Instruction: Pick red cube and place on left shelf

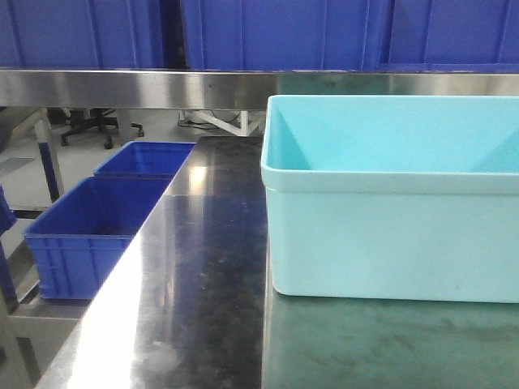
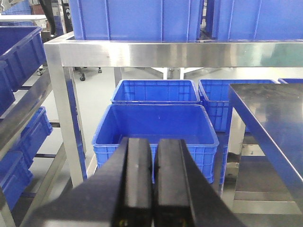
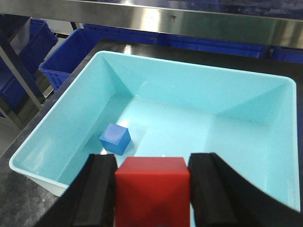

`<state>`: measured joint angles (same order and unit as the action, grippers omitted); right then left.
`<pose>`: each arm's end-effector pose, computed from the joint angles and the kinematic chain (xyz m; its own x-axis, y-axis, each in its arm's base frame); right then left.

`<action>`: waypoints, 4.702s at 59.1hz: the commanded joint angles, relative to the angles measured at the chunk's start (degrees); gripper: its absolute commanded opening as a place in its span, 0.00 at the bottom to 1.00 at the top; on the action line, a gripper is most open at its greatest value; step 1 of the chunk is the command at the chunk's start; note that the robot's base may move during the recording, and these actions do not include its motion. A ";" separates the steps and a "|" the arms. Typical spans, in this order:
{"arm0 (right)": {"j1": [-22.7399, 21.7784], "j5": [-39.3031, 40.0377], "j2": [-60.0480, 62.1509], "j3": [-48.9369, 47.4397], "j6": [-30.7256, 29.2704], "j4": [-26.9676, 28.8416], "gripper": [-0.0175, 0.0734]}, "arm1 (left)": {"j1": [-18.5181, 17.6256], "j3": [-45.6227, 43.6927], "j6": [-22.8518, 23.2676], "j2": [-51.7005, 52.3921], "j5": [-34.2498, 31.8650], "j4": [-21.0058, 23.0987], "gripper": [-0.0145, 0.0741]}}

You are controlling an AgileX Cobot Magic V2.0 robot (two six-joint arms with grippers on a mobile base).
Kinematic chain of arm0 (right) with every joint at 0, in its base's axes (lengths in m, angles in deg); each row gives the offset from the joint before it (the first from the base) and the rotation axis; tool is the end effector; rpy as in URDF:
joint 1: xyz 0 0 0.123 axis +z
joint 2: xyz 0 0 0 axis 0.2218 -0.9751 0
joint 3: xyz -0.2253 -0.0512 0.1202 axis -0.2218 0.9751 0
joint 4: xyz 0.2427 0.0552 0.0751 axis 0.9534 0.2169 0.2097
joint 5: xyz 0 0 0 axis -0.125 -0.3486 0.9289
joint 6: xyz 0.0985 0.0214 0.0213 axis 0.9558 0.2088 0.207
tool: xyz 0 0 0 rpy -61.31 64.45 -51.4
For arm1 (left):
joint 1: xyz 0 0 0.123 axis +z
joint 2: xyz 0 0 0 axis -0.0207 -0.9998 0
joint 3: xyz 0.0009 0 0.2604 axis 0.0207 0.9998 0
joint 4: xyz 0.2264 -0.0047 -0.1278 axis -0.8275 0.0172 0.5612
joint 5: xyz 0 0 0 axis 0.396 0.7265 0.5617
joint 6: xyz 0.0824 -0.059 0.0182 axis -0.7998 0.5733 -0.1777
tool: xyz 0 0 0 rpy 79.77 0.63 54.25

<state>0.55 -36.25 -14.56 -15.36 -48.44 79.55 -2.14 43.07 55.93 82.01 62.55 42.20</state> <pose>0.1425 0.0424 0.3348 -0.4222 0.0197 -0.9063 -0.2545 0.9570 0.1394 0.1014 -0.0058 0.1982 -0.0467 -0.0120 -0.9988 0.0563 0.9983 -0.0146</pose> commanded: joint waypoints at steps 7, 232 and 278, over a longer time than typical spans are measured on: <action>-0.02 4.15 0.07 -1.43 -0.52 0.43 0.25 | -0.37 1.32 0.05 0.92 -5.03 0.17 0.28; -0.02 4.08 0.07 -1.43 -0.52 0.43 0.25 | -0.37 1.32 0.05 0.92 -5.03 0.17 0.28; -0.02 4.08 0.07 -1.43 -0.52 0.43 0.25 | -0.37 1.32 0.05 0.92 -5.03 0.17 0.28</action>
<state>0.55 -36.40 -14.46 -15.36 -48.44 79.68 -2.14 43.07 55.93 82.01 62.55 42.20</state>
